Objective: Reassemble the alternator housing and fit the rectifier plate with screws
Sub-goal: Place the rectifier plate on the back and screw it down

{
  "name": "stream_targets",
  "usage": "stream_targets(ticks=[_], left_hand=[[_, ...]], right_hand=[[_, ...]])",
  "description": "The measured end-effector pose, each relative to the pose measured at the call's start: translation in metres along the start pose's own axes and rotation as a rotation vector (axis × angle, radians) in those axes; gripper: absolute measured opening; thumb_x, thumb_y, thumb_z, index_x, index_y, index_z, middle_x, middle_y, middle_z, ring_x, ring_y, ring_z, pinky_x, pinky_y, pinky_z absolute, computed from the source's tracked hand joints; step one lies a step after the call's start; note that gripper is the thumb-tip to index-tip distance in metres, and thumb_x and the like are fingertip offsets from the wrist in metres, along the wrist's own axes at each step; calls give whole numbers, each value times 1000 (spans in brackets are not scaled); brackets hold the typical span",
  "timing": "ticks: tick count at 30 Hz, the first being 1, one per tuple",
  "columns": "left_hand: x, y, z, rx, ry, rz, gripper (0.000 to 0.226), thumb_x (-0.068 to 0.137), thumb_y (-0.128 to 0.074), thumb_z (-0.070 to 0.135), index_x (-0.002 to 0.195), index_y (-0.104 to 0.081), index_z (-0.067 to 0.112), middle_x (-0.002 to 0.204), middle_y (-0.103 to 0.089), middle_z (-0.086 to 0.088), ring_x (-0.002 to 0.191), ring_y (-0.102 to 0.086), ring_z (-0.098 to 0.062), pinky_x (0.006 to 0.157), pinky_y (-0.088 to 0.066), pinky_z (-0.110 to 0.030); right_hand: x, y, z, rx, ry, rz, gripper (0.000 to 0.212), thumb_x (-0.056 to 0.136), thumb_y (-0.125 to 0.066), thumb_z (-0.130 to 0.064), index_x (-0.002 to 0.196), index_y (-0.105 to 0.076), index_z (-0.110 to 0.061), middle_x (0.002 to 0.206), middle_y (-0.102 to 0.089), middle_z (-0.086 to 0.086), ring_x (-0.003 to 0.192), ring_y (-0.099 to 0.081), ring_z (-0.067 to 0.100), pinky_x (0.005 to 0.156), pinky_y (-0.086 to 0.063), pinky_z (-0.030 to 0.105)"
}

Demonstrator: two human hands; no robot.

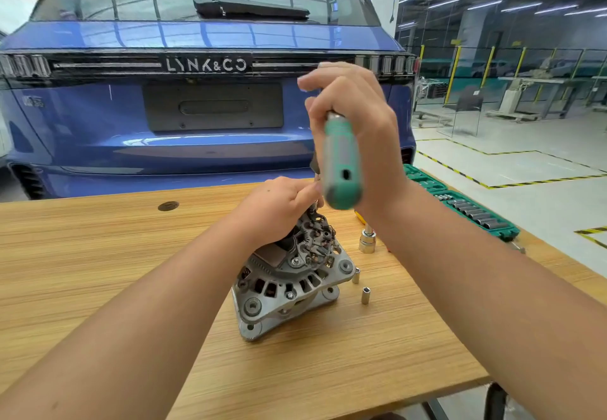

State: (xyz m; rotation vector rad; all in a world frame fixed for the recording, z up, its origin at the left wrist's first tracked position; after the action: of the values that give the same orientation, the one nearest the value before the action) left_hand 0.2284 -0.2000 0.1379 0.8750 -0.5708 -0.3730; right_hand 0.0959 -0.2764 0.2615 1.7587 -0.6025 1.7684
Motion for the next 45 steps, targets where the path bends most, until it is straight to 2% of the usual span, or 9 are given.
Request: stream_targets(ticks=[4, 9, 14, 17, 21, 26, 31, 38, 45], left_hand=[[0, -1, 2, 67, -3, -20, 48, 104, -30, 60, 85, -67, 35, 65, -58, 21, 63, -53, 6, 59, -36, -27], [-3, 1, 6, 63, 17, -26, 52, 105, -26, 59, 90, -68, 32, 54, -54, 32, 56, -51, 6, 58, -31, -29], [-4, 0, 8, 65, 12, -48, 55, 105, -25, 60, 98, -71, 30, 89, -69, 14, 82, -60, -8, 75, -48, -32], [-5, -2, 8, 84, 2, -59, 54, 104, -25, 60, 101, -70, 30, 105, -70, 5, 94, -61, -14, 83, -47, -33], [-5, -2, 8, 85, -5, -56, 53, 104, -27, 60, 101, -71, 30, 103, -71, 5, 95, -62, -14, 83, -47, -32], [-4, -1, 9, 89, -9, -47, 54, 105, -26, 59, 103, -72, 30, 100, -66, 9, 95, -61, -15, 78, -44, -31], [-3, -1, 8, 96, -14, -36, 50, 106, -25, 58, 95, -67, 35, 91, -62, 14, 87, -56, -9, 71, -41, -25], [-4, 0, 7, 95, -15, -42, 50, 105, -24, 59, 96, -67, 36, 87, -60, 20, 87, -58, -5, 71, -40, -19], [-6, 0, 8, 97, -43, -64, 58, 103, -26, 62, 107, -72, 28, 108, -72, 4, 101, -63, -16, 88, -47, -34]], right_hand=[[8, -11, -15, -453, 159, -124, 13, 90, -59, -6, 90, -70, 1, 90, -69, 14, 86, -64, 38, 82, -45, 46], [21, -38, -3, -714, 99, -690, 74, 98, -15, -61, 124, -61, -11, 105, -64, 9, 100, -55, 32, 89, -36, 43], [38, -45, 11, -637, -96, -828, 55, 104, -27, -59, 73, -47, -19, 70, -50, -5, 67, -49, 21, 58, -27, 33], [42, -44, 29, -424, -404, -897, 48, 106, -39, -48, 73, -53, -16, 61, -64, 5, 61, -61, 26, 50, -41, 33], [16, -34, 58, 375, -1169, -586, 26, 106, -48, -30, 89, -59, -13, 50, -61, -7, 53, -67, 15, 58, -56, 28], [-23, -31, 72, 1060, -1460, 82, 23, 107, -48, -28, 85, -53, -21, 64, -68, -9, 65, -68, 11, 81, -46, 34], [-35, -23, 70, 1291, -1226, 281, 28, 100, -58, -7, 77, -46, -19, 77, -49, -1, 74, -52, 16, 70, -43, 28], [-9, 14, 20, 175, -241, 60, 15, 97, -59, 2, 106, -71, 6, 112, -67, 17, 105, -65, 21, 98, -47, 24], [-18, 7, 18, 198, -330, -43, 14, 98, -61, -4, 109, -66, -10, 105, -65, 7, 100, -68, 31, 87, -55, 42]])
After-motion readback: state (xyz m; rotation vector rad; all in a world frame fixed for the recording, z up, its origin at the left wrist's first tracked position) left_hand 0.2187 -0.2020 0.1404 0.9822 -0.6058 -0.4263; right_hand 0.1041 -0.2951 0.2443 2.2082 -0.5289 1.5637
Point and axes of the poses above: each hand's wrist, its own x-axis towards the middle knuckle, its own y-axis out of the back of the hand, z = x × y, the point moved 9 cm from there along x, towards the middle knuckle
